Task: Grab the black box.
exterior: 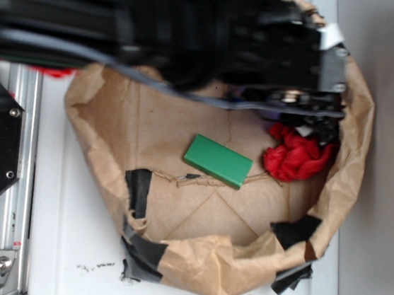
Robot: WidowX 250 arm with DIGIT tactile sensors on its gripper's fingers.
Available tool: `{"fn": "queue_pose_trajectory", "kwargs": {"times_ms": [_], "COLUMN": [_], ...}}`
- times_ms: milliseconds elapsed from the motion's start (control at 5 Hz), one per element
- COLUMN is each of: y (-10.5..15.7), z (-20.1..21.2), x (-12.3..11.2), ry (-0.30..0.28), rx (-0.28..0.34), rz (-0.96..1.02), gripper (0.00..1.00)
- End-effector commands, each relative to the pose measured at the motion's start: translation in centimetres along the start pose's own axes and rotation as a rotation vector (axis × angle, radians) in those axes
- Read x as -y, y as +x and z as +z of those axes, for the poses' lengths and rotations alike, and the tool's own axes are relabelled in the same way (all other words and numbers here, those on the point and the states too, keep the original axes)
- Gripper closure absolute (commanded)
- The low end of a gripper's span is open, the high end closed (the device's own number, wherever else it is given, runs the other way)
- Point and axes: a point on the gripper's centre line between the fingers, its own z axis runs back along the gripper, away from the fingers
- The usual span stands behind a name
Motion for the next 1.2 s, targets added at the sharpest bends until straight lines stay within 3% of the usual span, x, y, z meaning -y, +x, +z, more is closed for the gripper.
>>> {"fn": "queue_pose_trajectory", "kwargs": {"times_ms": [0,400,600,800,1000], "y": [1.1,-0.4,-1.1,-1.2,-0.9], "z": [3.0,13.6,15.1,15.0,14.1], "x": [-2.6,-4.3,-3.4,-2.5,-1.8], "ry": [0.05,-0.074,-0.094,-0.145,-0.156], "rx": [0.023,0.075,0.067,0.018,-0.045], "rz": [-0.149,-0.624,-0.754,-0.803,-0.794], "gripper": [1.0,1.0,1.0,1.0,1.0]}}
